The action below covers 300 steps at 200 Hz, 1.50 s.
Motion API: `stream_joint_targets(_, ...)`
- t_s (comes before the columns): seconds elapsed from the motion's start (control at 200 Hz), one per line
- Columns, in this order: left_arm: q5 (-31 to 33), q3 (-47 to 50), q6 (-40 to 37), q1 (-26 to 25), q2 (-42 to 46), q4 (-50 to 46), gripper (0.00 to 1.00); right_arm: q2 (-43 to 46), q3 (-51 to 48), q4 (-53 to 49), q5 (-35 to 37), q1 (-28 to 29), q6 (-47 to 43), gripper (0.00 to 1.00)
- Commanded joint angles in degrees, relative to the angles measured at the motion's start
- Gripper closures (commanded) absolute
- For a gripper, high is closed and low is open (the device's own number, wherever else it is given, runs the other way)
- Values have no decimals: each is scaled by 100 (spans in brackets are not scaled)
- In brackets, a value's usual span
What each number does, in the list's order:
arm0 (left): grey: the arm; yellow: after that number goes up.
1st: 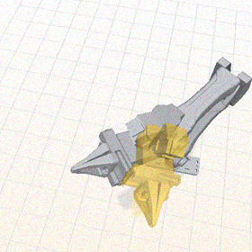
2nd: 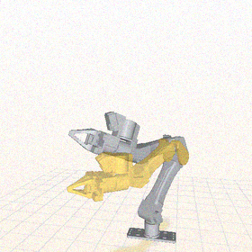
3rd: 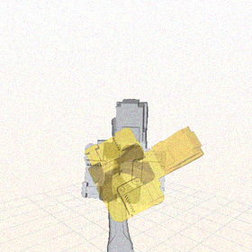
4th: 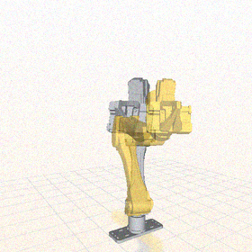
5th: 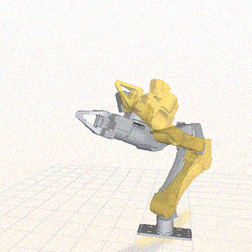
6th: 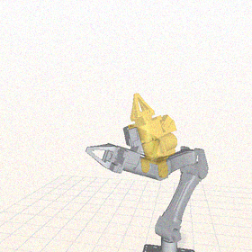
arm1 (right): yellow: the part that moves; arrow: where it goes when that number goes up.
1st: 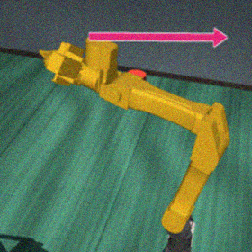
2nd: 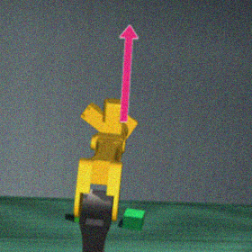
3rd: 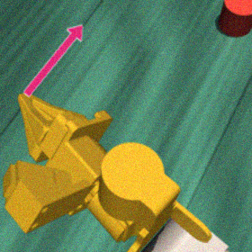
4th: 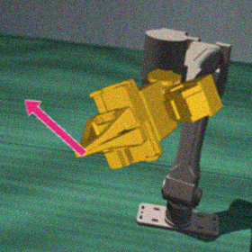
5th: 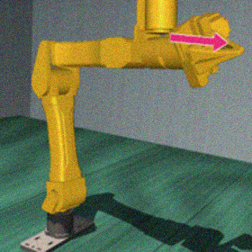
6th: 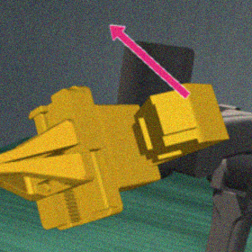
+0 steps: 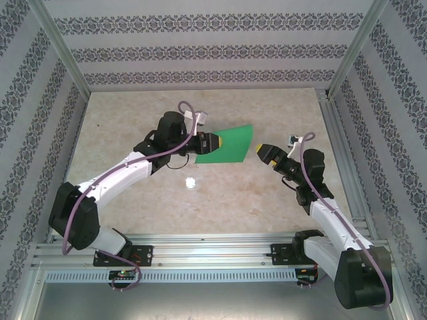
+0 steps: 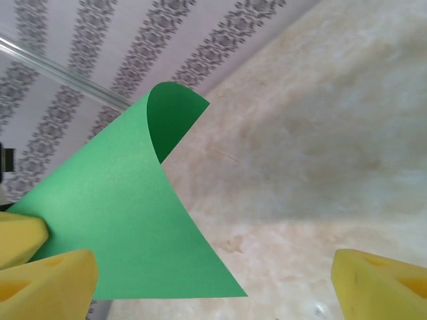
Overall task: Fold a paper plane with a square sheet of paper (fold left side to right side)
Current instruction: Pick up the square sheet of paper from the center of the table.
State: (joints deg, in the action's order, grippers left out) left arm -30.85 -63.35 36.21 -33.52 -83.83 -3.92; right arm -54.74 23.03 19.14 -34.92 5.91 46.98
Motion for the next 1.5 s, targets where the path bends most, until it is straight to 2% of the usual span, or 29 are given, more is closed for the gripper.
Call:
stream_joint_targets(0.0,-137,135,461,170,188,178,67,-237,-155,1564,-496,114,718,9)
stream_joint_targets(0.145,-275,366,1149,435,326,605,68,-805,-245,2939,-809,371,1136,9)
stream_joint_targets(0.255,-298,676,1799,619,451,1174,70,-1270,-307,3929,-731,533,1509,9)
stream_joint_targets(0.525,-210,862,2256,670,654,1545,70,-2025,-219,3954,-372,964,1401,9)
stream_joint_targets(0.899,-290,947,2427,671,737,1747,70,-2790,-71,4937,-323,1306,1780,11)
stream_joint_targets(1.084,-231,982,2380,670,740,1640,71,-2819,3,5072,-341,1334,1863,20)
stream_joint_targets(1.264,-187,1043,2373,670,702,1590,71,-2766,112,5060,-402,1353,1954,42)
stream_joint_targets(1.339,-151,1052,2330,671,676,1545,71,-2710,119,4845,-401,1351,1857,47)
stream_joint_targets(1.494,-40,1062,2182,672,701,1349,71,-2515,68,4445,-319,1317,1650,63)
